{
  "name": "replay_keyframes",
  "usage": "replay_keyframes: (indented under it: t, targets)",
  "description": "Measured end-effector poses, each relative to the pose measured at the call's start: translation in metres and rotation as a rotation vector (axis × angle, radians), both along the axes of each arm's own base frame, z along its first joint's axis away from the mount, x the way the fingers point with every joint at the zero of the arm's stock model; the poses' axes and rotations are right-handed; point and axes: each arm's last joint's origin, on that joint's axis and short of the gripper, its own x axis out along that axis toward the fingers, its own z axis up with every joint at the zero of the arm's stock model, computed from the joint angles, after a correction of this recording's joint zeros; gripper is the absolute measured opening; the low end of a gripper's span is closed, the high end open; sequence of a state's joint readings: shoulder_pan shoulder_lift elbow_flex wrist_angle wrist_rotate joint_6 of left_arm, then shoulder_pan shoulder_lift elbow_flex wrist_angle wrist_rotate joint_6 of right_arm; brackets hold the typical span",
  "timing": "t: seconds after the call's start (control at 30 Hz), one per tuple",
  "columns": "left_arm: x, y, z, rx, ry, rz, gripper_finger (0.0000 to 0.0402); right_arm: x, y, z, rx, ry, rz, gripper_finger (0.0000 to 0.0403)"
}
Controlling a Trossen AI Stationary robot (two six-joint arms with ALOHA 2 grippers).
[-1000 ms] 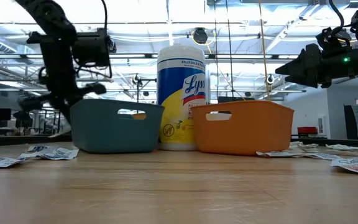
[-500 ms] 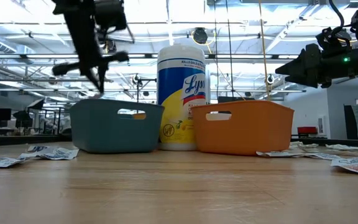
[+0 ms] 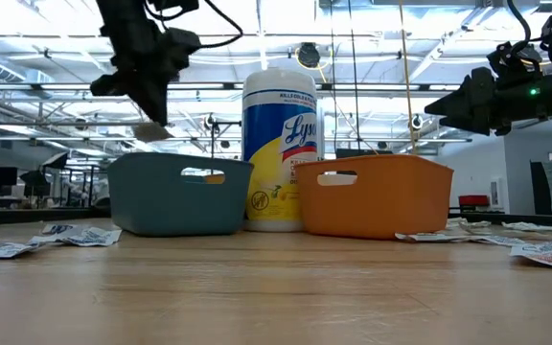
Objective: Pick & Place First Aid Supplies
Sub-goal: Put the blue pad into the blue bin
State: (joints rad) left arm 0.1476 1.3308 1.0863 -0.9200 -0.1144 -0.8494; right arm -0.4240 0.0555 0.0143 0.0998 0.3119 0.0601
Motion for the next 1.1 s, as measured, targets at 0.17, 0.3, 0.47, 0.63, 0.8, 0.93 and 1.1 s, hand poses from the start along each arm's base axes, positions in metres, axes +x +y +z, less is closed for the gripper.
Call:
replay_keyframes:
  t: [0.17,0.3,0.47,0.63,0.8,0.93,1.1]
  targets:
    - [0.012,-0.018,-0.014,-0.009,0.071,-0.241,0.0,0.0,0.0,0.0,0.0,0.0,0.0,0.0377]
    - [0.02,-0.024,-0.026,0.01,0.127,-0.367,0.0,0.0,0.0,0.0,0.0,0.0,0.0,0.0377]
    - [0.022,-0.03,-0.03,-0.015,0.138,-0.397,0.0025,0.0,0.0,0.0,0.0,0.0,0.0,0.0377]
    - [0.022,-0.033,-0.029,0.028,0.145,-0.438,0.0085,0.0,0.0,0.0,0.0,0.001,0.0,0.0377]
    - [0.018,-0.034,-0.03,-0.009,0.178,-0.455,0.0159,0.0,0.0,0.0,0.0,0.0,0.0,0.0377]
    - [0.006,-0.037,-0.029,-0.066,0.257,-0.397,0.0203,0.0,0.0,0.0,0.0,0.0,0.0,0.0377]
    - [-0.009,-0.044,-0.024,-0.171,0.336,-0.403,0.0232,0.0,0.0,0.0,0.0,0.0,0.0,0.0377]
